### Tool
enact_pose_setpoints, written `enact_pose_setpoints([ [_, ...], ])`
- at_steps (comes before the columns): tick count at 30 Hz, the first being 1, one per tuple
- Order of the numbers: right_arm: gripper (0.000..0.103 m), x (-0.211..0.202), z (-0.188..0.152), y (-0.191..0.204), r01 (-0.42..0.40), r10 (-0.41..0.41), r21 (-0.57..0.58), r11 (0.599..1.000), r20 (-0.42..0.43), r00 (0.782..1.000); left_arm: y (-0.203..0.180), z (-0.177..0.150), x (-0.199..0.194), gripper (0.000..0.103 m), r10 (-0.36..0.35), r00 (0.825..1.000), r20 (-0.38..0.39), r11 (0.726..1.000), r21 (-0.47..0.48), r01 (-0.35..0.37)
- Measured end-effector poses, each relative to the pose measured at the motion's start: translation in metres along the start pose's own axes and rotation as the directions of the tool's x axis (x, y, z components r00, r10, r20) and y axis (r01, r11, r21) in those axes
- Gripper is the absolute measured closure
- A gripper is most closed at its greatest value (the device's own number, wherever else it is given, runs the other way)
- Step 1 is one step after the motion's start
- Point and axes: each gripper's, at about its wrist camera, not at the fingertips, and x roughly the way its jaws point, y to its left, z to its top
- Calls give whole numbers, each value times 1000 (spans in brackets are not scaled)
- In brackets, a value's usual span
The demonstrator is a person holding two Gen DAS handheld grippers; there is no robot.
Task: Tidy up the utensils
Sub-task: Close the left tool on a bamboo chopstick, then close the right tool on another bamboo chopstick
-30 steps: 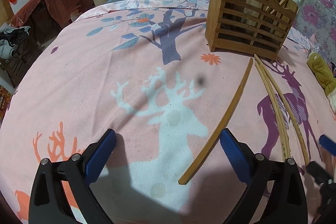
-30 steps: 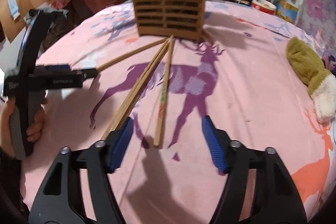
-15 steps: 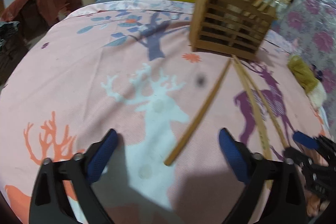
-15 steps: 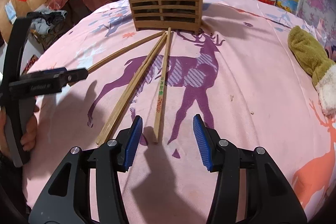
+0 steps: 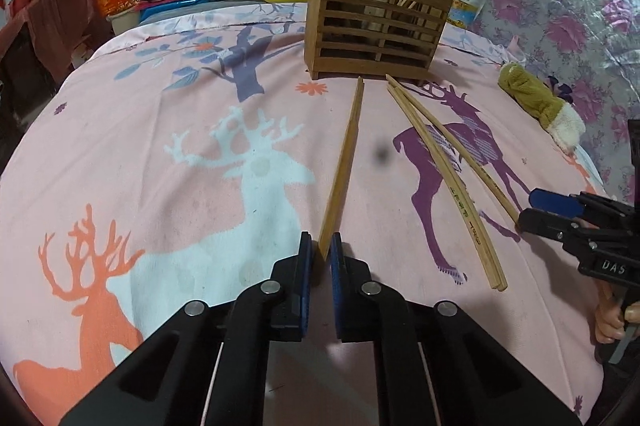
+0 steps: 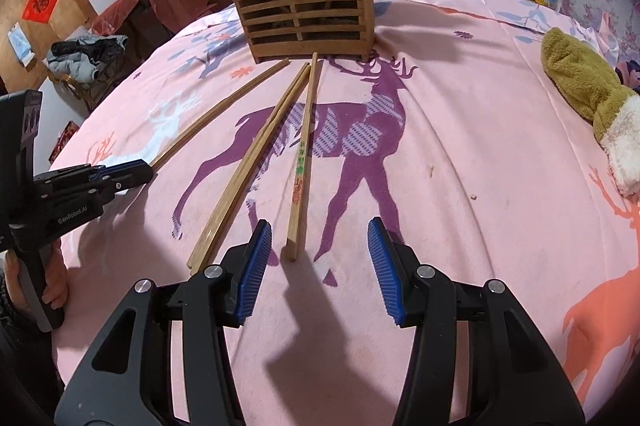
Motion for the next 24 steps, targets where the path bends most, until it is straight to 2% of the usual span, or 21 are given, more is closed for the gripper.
enact_pose_setpoints([
  [5, 53, 1, -2, 3, -1, 0, -6, 1000, -3, 1000, -4, -1, 0, 88, 6, 1000, -2, 1000, 21, -5],
  [7, 57, 1, -3, 3, 3, -3, -11, 1000, -4, 1000, -5, -1, 0, 88, 8, 1000, -1, 1000, 22, -8],
  [10, 81, 3, -5, 7, 17, -17, -32, 999, -6, 1000, -6, -1, 0, 88, 11, 1000, 0, 1000, 23, -11],
  [11, 92, 4, -6, 9, 21, -21, -41, 999, -8, 1000, -6, -1, 0, 90, 17, 1000, 1, 1000, 24, -17],
  [12, 95, 6, -7, 11, 25, -25, -53, 998, -8, 1000, -6, -1, 0, 92, 21, 1000, 1, 999, 24, -21],
  [17, 96, 6, -8, 15, 43, -43, -77, 996, -1, 999, -6, 0, 0, 93, 24, 1000, -2, 999, 21, -24],
  [21, 96, 6, -9, 16, 39, -39, -73, 997, -1, 999, -7, -1, 0, 84, 2, 1000, -3, 1000, 26, -2],
  [23, 96, 6, -8, 15, 42, -43, -76, 996, 1, 999, -9, -1, 0, 84, 15, 1000, -1, 999, 37, -15],
  [24, 96, 6, -9, 15, 45, -45, -78, 996, 3, 999, -9, -2, 0, 88, 16, 1000, 1, 999, 37, -16],
])
